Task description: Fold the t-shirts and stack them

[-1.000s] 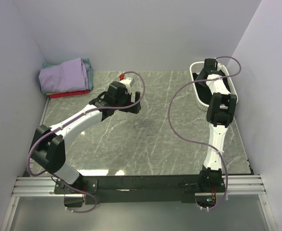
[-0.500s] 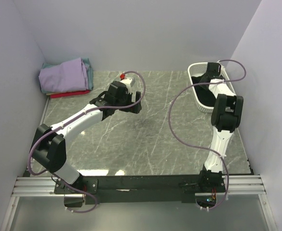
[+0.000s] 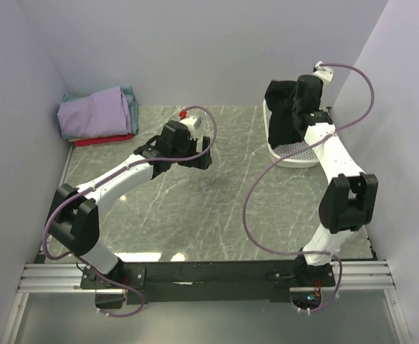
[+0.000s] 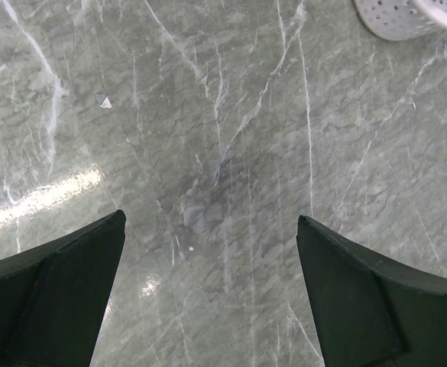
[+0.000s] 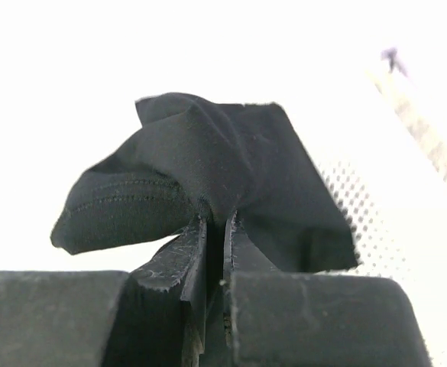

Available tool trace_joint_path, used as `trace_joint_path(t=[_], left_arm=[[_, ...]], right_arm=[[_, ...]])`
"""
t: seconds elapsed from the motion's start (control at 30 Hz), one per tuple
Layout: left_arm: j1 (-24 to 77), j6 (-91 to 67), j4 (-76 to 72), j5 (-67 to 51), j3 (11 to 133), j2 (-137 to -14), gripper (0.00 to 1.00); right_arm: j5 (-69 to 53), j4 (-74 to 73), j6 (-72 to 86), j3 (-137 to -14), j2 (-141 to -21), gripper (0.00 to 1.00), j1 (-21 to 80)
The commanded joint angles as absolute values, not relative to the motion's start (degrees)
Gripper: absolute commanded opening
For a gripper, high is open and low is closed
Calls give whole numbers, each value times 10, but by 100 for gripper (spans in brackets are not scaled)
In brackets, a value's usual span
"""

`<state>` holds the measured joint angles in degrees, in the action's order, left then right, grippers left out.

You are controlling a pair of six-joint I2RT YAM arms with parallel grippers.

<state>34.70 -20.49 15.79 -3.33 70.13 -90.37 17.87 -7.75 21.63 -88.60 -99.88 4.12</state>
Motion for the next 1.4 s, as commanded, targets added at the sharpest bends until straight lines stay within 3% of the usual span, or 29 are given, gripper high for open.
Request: trace_joint_path(t=[0.0, 0.17, 0.4, 0.73, 0.97, 1.03, 1.07, 1.1, 1.2, 1.37], left_arm=[[346, -213, 140, -45, 715, -875, 99], [346, -225, 133, -24, 700, -855, 99], [346, -261, 131, 68, 672, -795, 99], [345, -304, 136, 188, 634, -681, 99], [345, -307, 107, 170, 605, -620, 100], [345, -304, 119, 163, 612, -624, 99], [345, -305, 125, 163, 614, -632, 99], [345, -308, 132, 170, 619, -635, 99], [345, -309, 140, 171, 621, -641, 99], [345, -308, 130, 166, 615, -642, 99]], right_arm=[[248, -1, 165, -889, -892, 0, 64], [214, -10, 147, -906, -821, 0, 100], [33, -160, 171, -1008, -814, 0, 139], [-123, -234, 200, -905, -802, 0, 223], [-214, -244, 203, -842, -841, 0, 285], [-241, -253, 194, -837, -850, 10, 302], [-252, -252, 187, -830, -853, 23, 318], [-252, -252, 188, -818, -852, 44, 323], [-210, -243, 188, -791, -832, 64, 330], [-51, -252, 171, -802, -795, 74, 326]])
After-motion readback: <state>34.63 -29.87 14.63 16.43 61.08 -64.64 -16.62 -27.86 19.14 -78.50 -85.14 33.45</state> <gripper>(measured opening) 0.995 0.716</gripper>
